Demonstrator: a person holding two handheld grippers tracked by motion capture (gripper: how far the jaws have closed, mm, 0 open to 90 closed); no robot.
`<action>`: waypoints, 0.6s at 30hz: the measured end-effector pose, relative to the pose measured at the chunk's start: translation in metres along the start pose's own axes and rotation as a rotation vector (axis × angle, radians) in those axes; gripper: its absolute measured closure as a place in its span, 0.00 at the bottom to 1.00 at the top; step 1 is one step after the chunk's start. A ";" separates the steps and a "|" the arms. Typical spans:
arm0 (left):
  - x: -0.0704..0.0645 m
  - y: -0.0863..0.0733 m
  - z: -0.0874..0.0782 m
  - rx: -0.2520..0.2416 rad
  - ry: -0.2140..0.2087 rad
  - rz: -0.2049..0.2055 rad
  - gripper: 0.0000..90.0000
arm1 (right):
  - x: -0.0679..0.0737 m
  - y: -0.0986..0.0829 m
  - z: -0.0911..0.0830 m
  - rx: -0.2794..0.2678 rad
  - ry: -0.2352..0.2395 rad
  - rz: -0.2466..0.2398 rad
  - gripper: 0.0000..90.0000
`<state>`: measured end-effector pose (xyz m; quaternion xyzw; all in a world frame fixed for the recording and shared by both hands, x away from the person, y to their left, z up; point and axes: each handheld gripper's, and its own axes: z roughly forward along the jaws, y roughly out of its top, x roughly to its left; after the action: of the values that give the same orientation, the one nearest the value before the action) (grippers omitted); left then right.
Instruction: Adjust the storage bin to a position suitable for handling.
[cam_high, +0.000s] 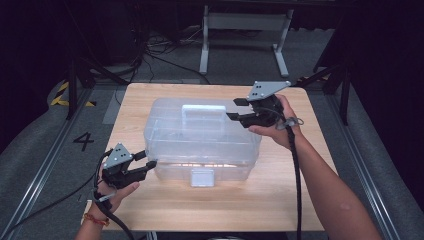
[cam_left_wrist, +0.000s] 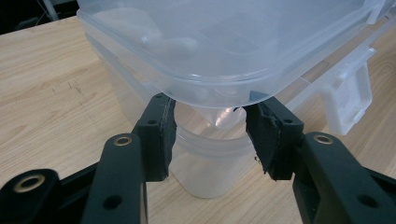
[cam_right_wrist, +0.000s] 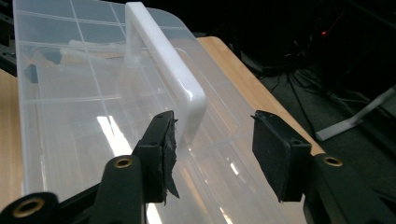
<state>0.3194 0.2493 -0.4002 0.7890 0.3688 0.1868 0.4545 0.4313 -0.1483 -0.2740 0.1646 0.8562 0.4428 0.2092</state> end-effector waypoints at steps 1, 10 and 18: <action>0.000 0.000 0.000 0.000 -0.001 0.001 0.58 | 0.000 -0.002 -0.005 -0.007 -0.009 -0.002 0.56; 0.001 0.001 0.000 0.003 -0.004 0.006 0.57 | -0.012 -0.041 -0.056 -0.082 -0.086 0.049 0.51; 0.001 0.002 0.000 0.012 0.006 0.023 0.56 | -0.015 -0.092 -0.071 -0.098 -0.126 0.086 0.49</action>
<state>0.3213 0.2496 -0.3981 0.7953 0.3621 0.1924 0.4465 0.3996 -0.2556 -0.3101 0.2180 0.8108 0.4817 0.2512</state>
